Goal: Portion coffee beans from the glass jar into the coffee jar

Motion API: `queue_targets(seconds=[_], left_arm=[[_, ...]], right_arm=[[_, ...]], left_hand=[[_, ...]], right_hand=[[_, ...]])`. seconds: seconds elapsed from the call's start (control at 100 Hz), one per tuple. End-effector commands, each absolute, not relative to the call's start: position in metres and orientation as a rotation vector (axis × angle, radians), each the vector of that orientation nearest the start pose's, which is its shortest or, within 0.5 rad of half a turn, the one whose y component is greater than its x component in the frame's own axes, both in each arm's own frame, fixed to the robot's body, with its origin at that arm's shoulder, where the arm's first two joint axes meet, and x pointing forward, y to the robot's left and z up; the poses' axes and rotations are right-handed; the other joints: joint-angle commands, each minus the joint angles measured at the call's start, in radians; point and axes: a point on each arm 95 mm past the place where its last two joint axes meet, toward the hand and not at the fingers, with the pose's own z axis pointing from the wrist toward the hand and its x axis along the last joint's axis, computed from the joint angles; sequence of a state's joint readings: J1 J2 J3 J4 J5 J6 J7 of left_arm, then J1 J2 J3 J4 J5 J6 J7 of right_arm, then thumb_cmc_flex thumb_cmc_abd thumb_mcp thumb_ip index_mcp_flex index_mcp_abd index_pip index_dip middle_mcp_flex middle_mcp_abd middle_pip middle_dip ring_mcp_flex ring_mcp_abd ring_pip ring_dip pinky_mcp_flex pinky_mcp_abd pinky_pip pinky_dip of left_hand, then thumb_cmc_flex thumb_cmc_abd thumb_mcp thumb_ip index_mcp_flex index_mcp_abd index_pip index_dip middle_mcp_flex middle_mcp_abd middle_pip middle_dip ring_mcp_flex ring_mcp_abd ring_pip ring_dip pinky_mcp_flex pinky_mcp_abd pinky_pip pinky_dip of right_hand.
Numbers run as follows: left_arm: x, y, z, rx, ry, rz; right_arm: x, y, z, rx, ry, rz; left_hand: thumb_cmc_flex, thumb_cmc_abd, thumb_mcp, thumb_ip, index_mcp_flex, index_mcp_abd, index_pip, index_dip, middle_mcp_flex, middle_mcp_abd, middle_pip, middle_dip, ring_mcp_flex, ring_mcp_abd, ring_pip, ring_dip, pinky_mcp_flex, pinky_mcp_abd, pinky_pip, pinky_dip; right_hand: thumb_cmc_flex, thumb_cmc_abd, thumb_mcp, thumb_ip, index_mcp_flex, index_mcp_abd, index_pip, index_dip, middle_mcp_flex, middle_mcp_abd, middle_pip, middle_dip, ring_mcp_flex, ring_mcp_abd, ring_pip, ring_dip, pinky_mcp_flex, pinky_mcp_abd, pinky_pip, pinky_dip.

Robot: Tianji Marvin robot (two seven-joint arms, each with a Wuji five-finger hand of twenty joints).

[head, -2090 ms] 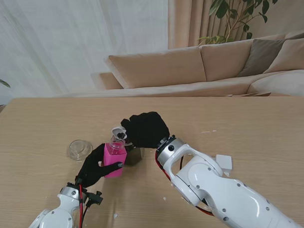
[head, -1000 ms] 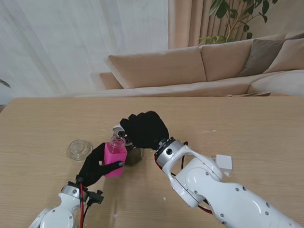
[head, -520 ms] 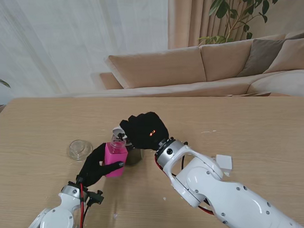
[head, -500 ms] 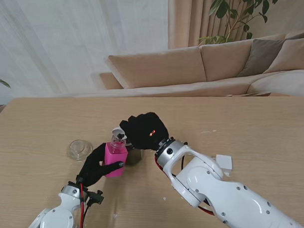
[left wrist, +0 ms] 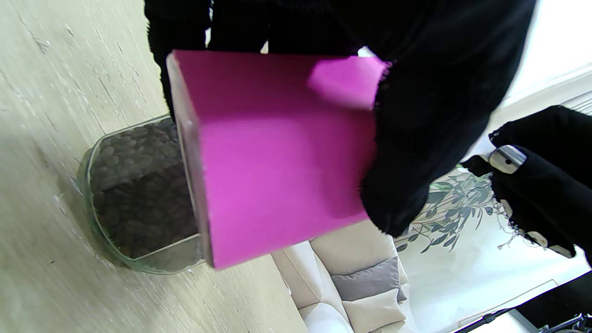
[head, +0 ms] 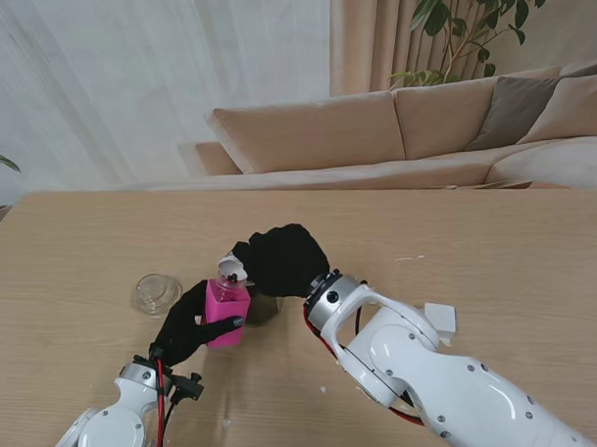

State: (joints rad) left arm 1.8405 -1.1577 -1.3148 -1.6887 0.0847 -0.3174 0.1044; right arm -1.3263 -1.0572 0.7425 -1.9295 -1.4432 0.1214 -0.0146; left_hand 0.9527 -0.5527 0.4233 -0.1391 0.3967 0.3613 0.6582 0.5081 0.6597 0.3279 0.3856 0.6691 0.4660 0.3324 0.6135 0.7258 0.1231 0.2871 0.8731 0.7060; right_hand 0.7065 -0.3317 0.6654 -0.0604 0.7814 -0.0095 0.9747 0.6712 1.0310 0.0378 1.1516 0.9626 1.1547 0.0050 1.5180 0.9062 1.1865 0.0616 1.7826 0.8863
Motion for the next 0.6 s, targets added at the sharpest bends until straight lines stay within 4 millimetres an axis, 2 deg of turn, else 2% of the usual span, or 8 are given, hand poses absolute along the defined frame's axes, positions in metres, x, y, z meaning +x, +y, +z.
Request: queue_targets(seconds=[0.0, 0.23, 0.59], left_arm=[[0.3234, -0.0031, -0.3454, -1.97, 0.74, -2.287], [0.3233, -0.003, -0.3462, -1.972, 0.738, -2.286], [0.3238, -0.0028, -0.3465, -1.97, 0.739, -2.288]], right_arm=[[0.3427, 0.1754, -0.207, 0.325, 1.539, 1.585], [0.3425, 0.1758, -0.2078, 0.333, 1.581, 1.596], [0.3434, 0.1742, -0.2062, 0.336, 1.529, 1.585]], left_hand=[[0.155, 0.15, 0.111, 0.042, 0.044, -0.117, 0.133, 0.045, 0.03, -0.084, 0.108, 0.035, -0.022, -0.011, 0.006, 0.015, -0.007, -0.003, 0.01, 0.015], [0.155, 0.15, 0.111, 0.042, 0.044, -0.118, 0.132, 0.045, 0.028, -0.084, 0.107, 0.035, -0.022, -0.012, 0.006, 0.015, -0.007, -0.003, 0.009, 0.015], [0.155, 0.15, 0.112, 0.042, 0.044, -0.117, 0.132, 0.046, 0.028, -0.085, 0.108, 0.035, -0.023, -0.012, 0.006, 0.015, -0.007, -0.003, 0.009, 0.014]], right_hand=[[0.031, 0.029, 0.008, 0.028, -0.012, -0.029, 0.006, 0.022, 0.017, 0.017, 0.006, 0.017, 0.023, -0.022, 0.036, 0.008, 0.043, -0.139, 0.311, -0.008], [0.029, 0.031, 0.007, 0.027, -0.013, -0.032, 0.005, 0.022, 0.016, 0.015, 0.006, 0.018, 0.022, -0.021, 0.036, 0.009, 0.043, -0.14, 0.311, -0.008], [0.03, 0.03, 0.008, 0.029, -0.013, -0.031, 0.005, 0.023, 0.017, 0.015, 0.006, 0.019, 0.024, -0.024, 0.036, 0.009, 0.045, -0.147, 0.311, -0.013]])
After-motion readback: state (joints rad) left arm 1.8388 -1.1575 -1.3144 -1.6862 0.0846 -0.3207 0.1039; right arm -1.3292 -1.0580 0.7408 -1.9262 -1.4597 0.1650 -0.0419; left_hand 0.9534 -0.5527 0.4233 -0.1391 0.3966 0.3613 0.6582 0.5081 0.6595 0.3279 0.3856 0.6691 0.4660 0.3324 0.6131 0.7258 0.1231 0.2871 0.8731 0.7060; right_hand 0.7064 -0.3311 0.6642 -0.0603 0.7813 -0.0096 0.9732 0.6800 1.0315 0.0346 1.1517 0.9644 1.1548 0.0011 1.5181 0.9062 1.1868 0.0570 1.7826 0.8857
